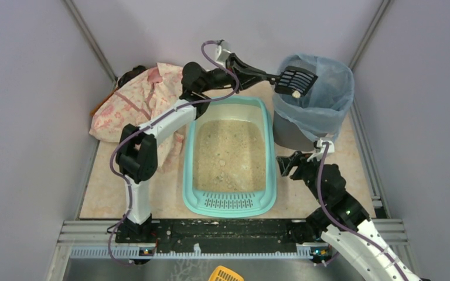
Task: Clean the litter box
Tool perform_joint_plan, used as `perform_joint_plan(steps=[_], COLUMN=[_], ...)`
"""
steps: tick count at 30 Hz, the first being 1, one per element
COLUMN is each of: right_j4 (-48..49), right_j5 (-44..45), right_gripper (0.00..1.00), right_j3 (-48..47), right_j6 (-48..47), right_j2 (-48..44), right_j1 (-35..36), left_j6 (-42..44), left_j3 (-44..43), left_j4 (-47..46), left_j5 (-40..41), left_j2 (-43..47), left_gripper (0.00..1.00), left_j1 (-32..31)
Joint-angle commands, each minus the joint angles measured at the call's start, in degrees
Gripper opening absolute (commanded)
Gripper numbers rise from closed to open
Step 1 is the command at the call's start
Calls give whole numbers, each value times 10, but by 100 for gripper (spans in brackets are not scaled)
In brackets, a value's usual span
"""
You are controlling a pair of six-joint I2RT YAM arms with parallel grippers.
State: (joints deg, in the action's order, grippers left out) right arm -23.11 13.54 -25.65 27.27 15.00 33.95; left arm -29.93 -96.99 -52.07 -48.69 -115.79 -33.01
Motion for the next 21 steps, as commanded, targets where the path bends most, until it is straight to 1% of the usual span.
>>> perform_joint_plan(steps=[1,4,7,13,18,21], right_j4=[29,28,27,22,26,33], right_j5=[-6,-8,-10,-14,-16,-19], right_gripper=[65,65,65,65,65,64], right_j3=[3,5,6,8,11,13], right_j6=[6,8,9,11,12,13], right_j2=[1,0,-1,-3,-2,2], right_j1=[-2,-2,-2,-2,-2,-2], left_j6=[153,178,174,113,79,74], left_j3=[6,6,5,-17,-94,-104], left_j4=[48,57,41,20,25,44], left_j5=[-14,-7,-6,51,47,54], left_j2=[33,32,26,27,40,64], left_gripper=[0,0,0,0,0,0], left_j1=[-19,-27,-30,-26,-25,-22])
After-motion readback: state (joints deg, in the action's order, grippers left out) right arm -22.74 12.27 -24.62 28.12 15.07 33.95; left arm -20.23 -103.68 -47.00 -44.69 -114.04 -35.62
